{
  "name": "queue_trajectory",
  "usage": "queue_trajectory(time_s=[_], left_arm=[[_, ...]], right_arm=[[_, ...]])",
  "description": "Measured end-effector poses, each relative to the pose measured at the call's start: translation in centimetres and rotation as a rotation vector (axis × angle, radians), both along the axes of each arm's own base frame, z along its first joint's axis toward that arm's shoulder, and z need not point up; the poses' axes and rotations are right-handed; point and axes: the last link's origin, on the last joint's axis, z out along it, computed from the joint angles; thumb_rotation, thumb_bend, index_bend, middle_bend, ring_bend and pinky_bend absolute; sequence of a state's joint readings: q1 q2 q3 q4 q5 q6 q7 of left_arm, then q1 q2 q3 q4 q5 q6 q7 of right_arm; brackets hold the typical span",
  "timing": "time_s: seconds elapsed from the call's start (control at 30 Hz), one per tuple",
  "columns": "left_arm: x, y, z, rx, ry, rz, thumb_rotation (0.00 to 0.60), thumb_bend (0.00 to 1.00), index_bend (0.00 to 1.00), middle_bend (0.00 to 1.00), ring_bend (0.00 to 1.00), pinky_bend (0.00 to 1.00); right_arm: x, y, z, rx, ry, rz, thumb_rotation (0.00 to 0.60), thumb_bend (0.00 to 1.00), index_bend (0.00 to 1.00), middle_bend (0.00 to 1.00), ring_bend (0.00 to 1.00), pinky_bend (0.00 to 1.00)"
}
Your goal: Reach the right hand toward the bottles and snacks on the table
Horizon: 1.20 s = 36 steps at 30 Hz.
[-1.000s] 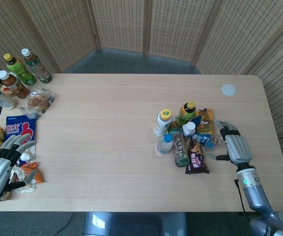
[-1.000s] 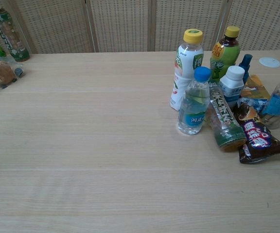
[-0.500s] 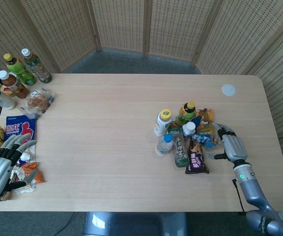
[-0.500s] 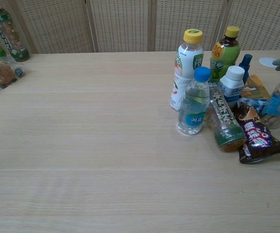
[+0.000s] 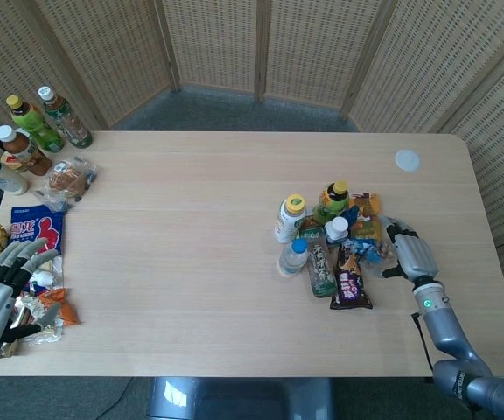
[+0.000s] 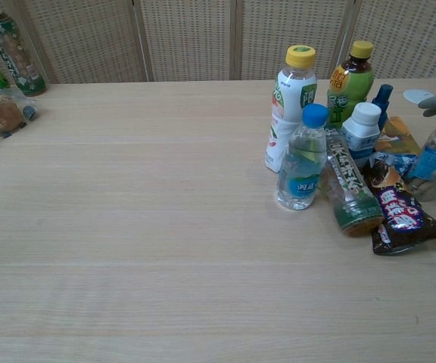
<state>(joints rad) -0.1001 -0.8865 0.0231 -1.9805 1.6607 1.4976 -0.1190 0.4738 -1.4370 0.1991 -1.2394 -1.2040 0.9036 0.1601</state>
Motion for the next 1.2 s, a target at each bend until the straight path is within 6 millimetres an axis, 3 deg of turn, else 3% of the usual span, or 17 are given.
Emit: queue_trajectory(time_s=[0.13,0.27,0.53,0.7,0.83,0.93,1.2], left_arm=[[-0.1,-0.2,0.1,0.002,0.002,0.005,0.6,0.37,0.16,0.05,0.0,0.0],[-0.2,-0.3,0.2,0.007,0.002,0.011,0.6,0.37,0.16,0.05,0.0,0.0],[-0.3,-0.5,0.4,0.014,0.004,0.019,0.6,0.37,0.16,0.05,0.0,0.0],[-0.2,-0.5,0.5,0.019,0.004,0.018,0.6,0.36,0.16,0.05,0.0,0.0],[-0.2,-0.5,0.6,0.02,0.005,0.015,0.6,0.36,0.16,0.05,0.0,0.0],[-0.2,-0.5,0.6,0.021,0.004,0.015,0.6,0.36,0.16,0.05,0.0,0.0],[-0.2,-0.3,0.4,0.017,0.003,0.013,0.6,0.36,0.16,0.05,0.0,0.0]], right_arm=[[-0.2,-0.6,-0.3,0.004,-0.008,-0.01,0.6,0.07,0.0,0.01,0.0,0.01],[-0.5,-1.0,-0.5,0.002,-0.023,-0.022,0.6,0.07,0.02,0.16,0.03,0.17],[-1.4,-1.4,-0.7,-0.005,-0.05,-0.05,0.6,0.06,0.38,0.43,0.31,0.4],[-1.8,-1.4,-0.7,-0.006,-0.054,-0.062,0.6,0.08,0.5,0.53,0.4,0.51],[-2.3,-1.3,-0.6,-0.012,-0.059,-0.072,0.6,0.09,0.6,0.64,0.51,0.68],[-2.3,-1.2,-0.3,-0.023,-0.065,-0.07,0.6,0.11,0.63,0.7,0.57,0.73],[-1.9,-0.9,1.2,-0.058,-0.078,-0.052,0.6,0.11,0.68,0.74,0.61,0.73]])
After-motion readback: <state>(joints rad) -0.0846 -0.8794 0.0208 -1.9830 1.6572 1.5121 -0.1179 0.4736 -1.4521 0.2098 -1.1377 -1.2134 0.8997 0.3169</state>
